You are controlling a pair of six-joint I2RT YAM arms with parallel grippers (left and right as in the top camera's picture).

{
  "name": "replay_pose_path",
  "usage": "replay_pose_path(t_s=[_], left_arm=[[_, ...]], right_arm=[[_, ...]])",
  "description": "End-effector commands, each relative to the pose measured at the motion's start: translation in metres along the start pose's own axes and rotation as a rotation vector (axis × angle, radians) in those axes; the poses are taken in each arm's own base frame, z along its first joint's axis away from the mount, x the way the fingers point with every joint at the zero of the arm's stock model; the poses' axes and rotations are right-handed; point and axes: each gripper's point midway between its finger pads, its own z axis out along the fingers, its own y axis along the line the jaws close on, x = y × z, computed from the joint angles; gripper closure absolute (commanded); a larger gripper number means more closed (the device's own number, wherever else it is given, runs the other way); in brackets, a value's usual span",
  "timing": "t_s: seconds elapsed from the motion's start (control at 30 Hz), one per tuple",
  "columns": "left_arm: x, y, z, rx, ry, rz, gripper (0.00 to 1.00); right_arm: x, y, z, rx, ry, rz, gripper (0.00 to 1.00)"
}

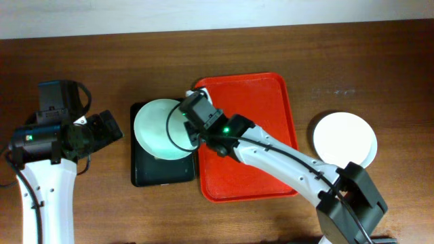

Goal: Clean dirty plates on tray and stack at the side
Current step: 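Lift the light green plate with the right gripper and tilt it over the black tray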

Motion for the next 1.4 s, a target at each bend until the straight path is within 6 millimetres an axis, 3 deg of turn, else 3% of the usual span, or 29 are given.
replay_pose_path(t_s=[0.0, 0.2, 0.43, 0.8, 1.37], left_arm=[[-0.002, 0.003, -0.002, -0.012, -0.012, -0.004, 0.0], [-0.002, 0.003, -0.002, -0.012, -0.012, -0.004, 0.01], [-0.002, 0.004, -0.002, -0.012, -0.012, -0.004, 0.01], [-0.002, 0.003, -0.002, -0.012, -0.012, -0.004, 0.01], [-0.002, 0.003, -0.002, -0.012, -0.012, -0.004, 0.01]], right_arm=[[-0.042, -0.004, -0.033, 0.203, -0.164, -0.112, 0.96], [-0.063, 0.008, -0.079, 0.387, -0.317, -0.19, 0.96], [-0.064, 0.013, -0.098, 0.492, -0.376, -0.229, 0.96], [-0.063, 0.024, -0.115, 0.57, -0.411, -0.318, 0.96], [-0.063, 0.024, -0.115, 0.571, -0.411, -0.318, 0.96]])
